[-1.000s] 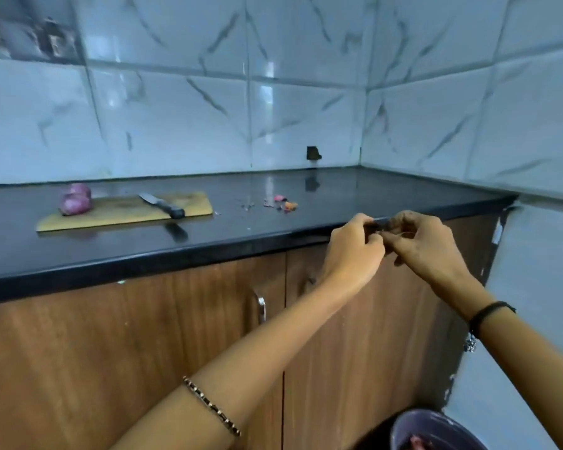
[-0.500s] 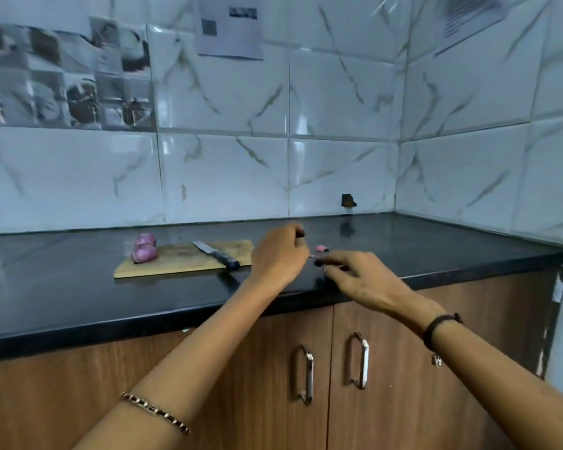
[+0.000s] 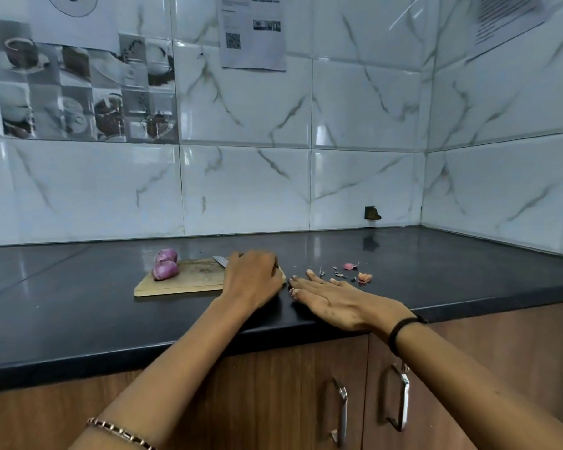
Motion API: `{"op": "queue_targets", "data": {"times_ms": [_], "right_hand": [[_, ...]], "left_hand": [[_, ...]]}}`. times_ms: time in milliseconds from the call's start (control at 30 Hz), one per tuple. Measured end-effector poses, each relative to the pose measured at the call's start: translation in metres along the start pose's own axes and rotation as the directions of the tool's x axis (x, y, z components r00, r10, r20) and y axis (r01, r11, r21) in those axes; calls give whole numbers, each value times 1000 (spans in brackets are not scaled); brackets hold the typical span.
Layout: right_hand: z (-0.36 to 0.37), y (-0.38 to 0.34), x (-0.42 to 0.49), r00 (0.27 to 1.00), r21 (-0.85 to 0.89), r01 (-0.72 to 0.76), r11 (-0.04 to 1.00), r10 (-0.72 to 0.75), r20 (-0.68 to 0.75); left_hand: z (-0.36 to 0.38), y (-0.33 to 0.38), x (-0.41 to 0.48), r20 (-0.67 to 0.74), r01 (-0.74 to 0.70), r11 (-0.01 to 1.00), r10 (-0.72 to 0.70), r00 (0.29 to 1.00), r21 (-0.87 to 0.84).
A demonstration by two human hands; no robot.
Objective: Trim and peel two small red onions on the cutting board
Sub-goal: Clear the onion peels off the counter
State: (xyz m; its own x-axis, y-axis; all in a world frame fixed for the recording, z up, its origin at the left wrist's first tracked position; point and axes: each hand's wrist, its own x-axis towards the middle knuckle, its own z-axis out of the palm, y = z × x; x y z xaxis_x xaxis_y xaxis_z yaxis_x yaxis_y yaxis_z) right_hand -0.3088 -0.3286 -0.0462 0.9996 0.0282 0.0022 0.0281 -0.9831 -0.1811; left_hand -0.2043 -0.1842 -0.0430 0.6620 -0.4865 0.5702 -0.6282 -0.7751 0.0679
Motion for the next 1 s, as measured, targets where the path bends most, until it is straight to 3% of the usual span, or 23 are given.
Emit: {"op": "queue_targets", "data": {"times_ms": [200,433,767,900,1000], "right_hand": [[-6,13,20,991,-67,-133,989,132,-20],[-18,5,26,994,-41,-82,996,85,64],[-14,25,92,994,-65,-107,992,109,27],[-12,32,98,952,-168,-291,942,268,-147],[-12,27,92,904,-177,-256,950,171,-391]], "left_hand": [[2,-1,-1,16,-12,999,12,1000,-39],[2,0,-1,-6,20,996,-21,1000,-92],[5,-2,0,-57,22,987,-32,998,-156],[5,-3,-1,-39,25,981,-34,999,-192],[5,-3,-1,-39,23,981,-31,999,-191]]}}
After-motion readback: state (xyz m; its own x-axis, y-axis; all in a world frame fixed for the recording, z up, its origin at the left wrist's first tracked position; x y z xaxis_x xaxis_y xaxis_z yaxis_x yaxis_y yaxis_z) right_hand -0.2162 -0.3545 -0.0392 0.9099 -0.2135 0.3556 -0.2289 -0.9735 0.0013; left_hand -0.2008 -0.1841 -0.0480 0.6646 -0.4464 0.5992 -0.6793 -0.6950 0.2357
